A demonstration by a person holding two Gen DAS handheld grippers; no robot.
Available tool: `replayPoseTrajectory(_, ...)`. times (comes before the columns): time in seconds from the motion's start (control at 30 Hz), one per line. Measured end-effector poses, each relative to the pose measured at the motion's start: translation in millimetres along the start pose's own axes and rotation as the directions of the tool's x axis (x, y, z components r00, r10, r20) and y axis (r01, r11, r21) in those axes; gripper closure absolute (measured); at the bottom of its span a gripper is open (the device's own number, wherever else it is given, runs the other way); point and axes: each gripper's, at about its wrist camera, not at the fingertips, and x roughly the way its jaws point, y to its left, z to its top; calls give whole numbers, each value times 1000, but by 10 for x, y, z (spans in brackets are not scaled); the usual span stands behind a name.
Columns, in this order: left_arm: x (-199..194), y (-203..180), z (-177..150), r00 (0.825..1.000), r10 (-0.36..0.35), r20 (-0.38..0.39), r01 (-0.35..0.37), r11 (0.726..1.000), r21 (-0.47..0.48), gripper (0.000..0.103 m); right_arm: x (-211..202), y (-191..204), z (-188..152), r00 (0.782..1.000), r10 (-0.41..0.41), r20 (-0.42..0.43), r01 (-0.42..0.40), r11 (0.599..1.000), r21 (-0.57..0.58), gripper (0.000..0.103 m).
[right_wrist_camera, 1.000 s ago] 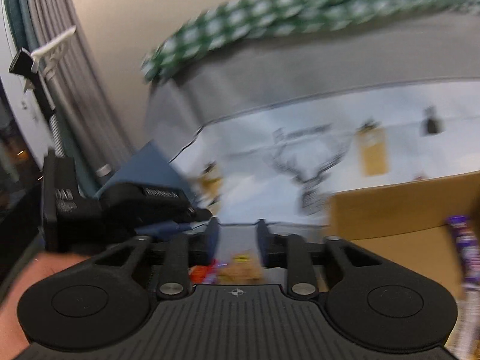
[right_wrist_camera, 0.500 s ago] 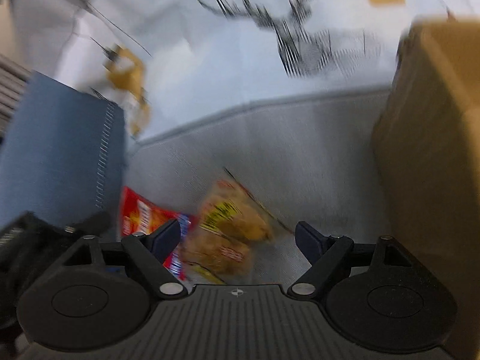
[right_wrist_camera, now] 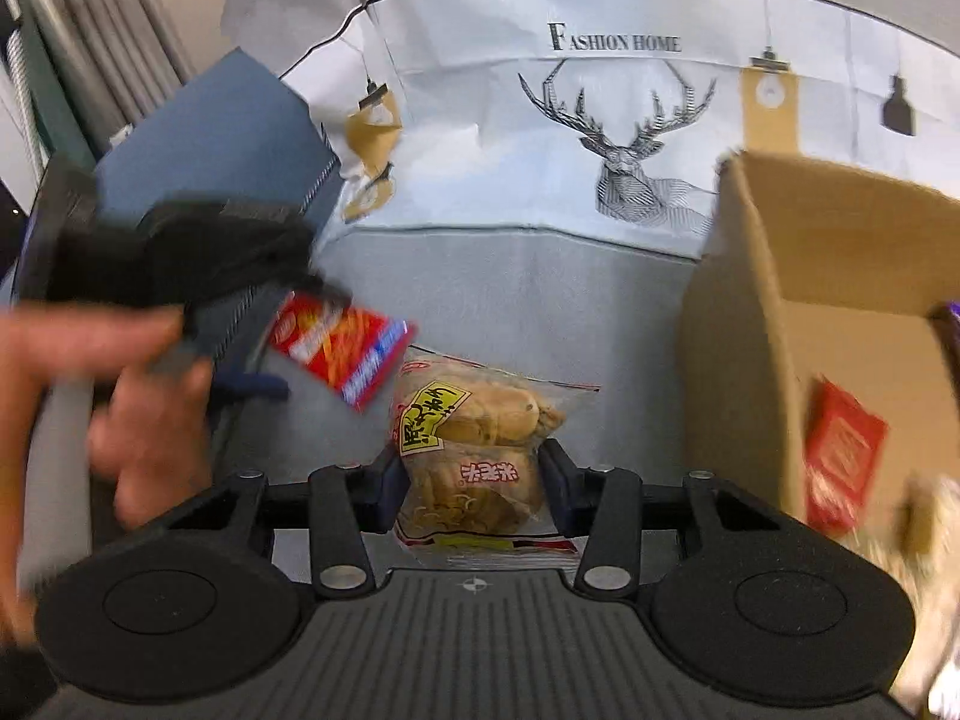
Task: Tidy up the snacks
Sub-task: 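Grasp the cracker bag with the right tool while the left tool grasps the red spicy-strip packet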
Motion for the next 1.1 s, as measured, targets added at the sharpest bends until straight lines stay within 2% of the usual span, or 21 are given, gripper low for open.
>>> replayPoseTrajectory(0.17,112,-136,-31,997,72,26,-75,987,139,17,160,15,-342,1000,-8,-22,8,1000,0,55)
replayPoseTrajectory(0.23,148,-209,-47,994,100,41,-106,974,199,16,253,23,-379,999,15,-49,-14,1000,14,55)
replayPoseTrajectory(0.37,227,-364,-84,988,140,70,-155,943,295,11,317,45,-428,999,2,-53,0,1000,28,55)
replayPoseTrajectory(0.47,302,-522,-154,978,181,106,-208,893,399,11,346,9,-466,998,15,-66,-10,998,63,54)
replayPoseTrajectory(0.57,401,-665,-248,966,212,150,-259,820,510,12,348,-12,-456,997,23,-67,-18,997,80,54)
replayPoseTrajectory(0.6,413,-695,-273,963,213,165,-269,802,533,14,342,-14,-459,997,25,-68,-20,996,83,54)
replayPoseTrajectory(0.67,399,-725,-298,965,200,171,-262,790,555,22,348,-27,-450,997,27,-68,-21,996,87,54)
replayPoseTrajectory(0.73,372,-772,-326,966,188,180,-259,772,581,43,357,-26,-439,997,28,-67,-22,996,87,54)
replayPoseTrajectory(0.8,364,-818,-349,969,174,178,-247,758,604,50,381,-11,-427,997,27,-67,-21,996,89,54)
replayPoseTrajectory(0.87,345,-835,-372,972,163,170,-234,750,619,51,374,-4,-429,997,30,-66,-24,996,91,54)
replayPoseTrajectory(1.0,279,-892,-374,980,116,161,-192,757,625,52,353,-38,-453,997,36,-67,-29,995,101,54)
replayPoseTrajectory(1.1,201,-926,-386,983,88,163,-173,746,642,52,333,-56,-448,997,36,-62,-29,994,107,54)
